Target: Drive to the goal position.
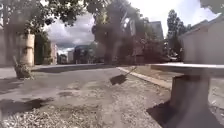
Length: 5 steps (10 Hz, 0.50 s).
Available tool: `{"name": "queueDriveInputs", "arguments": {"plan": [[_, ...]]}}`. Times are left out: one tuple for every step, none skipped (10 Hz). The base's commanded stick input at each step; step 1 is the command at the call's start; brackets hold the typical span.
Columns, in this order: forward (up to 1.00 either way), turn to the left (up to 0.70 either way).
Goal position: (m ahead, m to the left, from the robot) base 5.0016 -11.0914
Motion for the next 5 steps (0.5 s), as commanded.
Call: {"name": "queueDriveInputs", "arguments": {"plan": [[0.85, 0.0], [0.85, 0.0], [0.85, 0.0], [0.85, 0.0], [0.85, 0.0]]}}
